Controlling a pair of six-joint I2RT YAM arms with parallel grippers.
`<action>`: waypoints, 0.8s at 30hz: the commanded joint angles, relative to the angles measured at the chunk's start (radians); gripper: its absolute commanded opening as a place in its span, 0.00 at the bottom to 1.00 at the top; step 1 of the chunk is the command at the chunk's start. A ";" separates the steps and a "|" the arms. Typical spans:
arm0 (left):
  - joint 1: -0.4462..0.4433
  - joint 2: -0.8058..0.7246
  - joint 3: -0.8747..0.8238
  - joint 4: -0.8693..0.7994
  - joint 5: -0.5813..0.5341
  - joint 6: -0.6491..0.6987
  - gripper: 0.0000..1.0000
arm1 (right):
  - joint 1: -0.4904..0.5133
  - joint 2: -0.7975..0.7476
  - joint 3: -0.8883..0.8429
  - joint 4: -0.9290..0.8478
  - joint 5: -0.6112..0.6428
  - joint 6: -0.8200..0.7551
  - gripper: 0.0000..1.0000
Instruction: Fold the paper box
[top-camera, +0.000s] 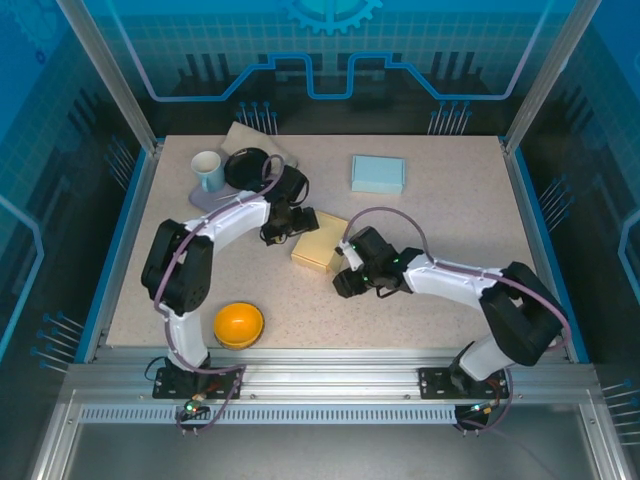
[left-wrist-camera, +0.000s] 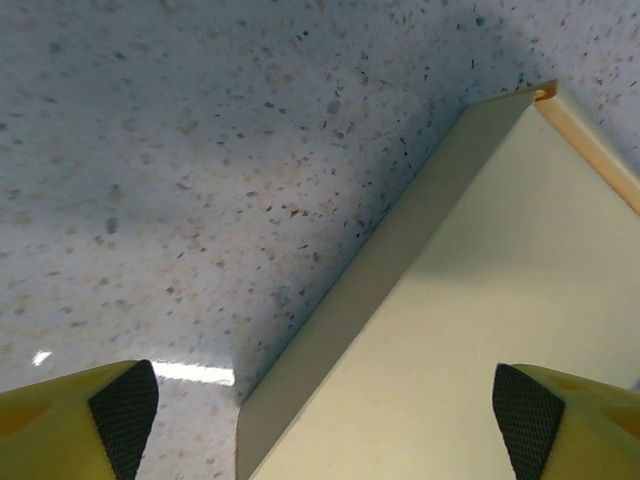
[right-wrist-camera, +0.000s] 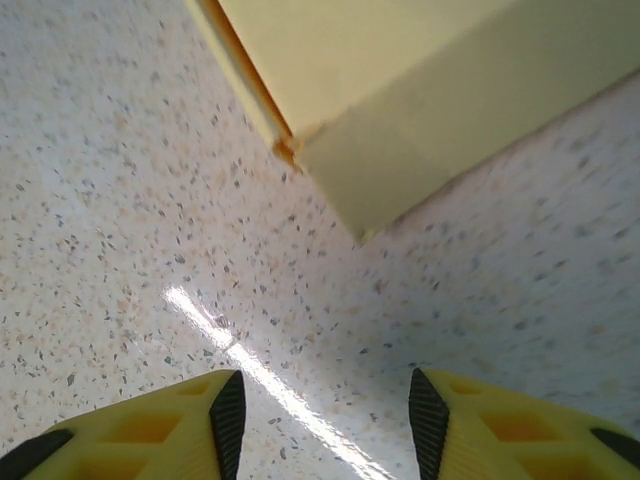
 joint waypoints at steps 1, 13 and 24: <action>0.002 0.045 0.058 0.002 0.033 -0.019 0.91 | -0.008 0.050 0.000 0.092 -0.078 0.104 0.51; -0.001 0.093 -0.040 0.080 0.114 -0.098 0.90 | -0.122 0.160 -0.086 0.394 -0.276 0.421 0.55; -0.006 0.102 -0.070 0.089 0.133 -0.129 0.90 | -0.123 0.130 -0.097 0.540 -0.288 0.558 0.56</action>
